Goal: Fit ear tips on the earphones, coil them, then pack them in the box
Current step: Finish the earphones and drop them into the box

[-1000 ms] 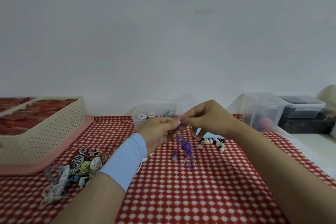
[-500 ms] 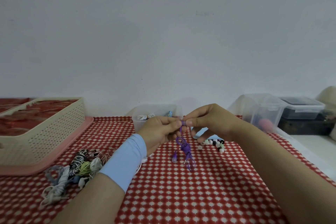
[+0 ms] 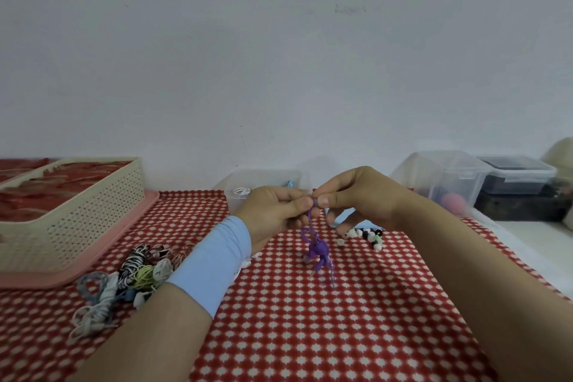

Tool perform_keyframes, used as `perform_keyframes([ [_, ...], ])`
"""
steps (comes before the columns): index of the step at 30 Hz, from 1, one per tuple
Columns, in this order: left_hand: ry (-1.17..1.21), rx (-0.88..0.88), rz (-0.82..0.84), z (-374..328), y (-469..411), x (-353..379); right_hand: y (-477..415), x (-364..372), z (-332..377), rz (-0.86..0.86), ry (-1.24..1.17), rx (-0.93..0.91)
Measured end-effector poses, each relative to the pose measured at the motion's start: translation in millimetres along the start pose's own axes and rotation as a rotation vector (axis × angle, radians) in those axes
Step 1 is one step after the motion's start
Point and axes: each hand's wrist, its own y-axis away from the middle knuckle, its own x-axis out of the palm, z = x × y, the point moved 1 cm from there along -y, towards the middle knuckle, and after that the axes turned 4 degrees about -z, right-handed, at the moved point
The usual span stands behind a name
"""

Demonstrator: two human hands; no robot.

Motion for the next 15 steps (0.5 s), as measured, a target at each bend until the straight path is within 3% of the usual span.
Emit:
perform_keyframes([
  [10,0.079,-0.052,0.057,-2.2,3.4,2.2,0.6,1.3,-8.7,-0.031,-0.031,-0.121],
  [15,0.138,-0.019,-0.034,-3.7,-0.4,3.4,-2.9,0.0,-1.5,-0.129,-0.007,-0.152],
])
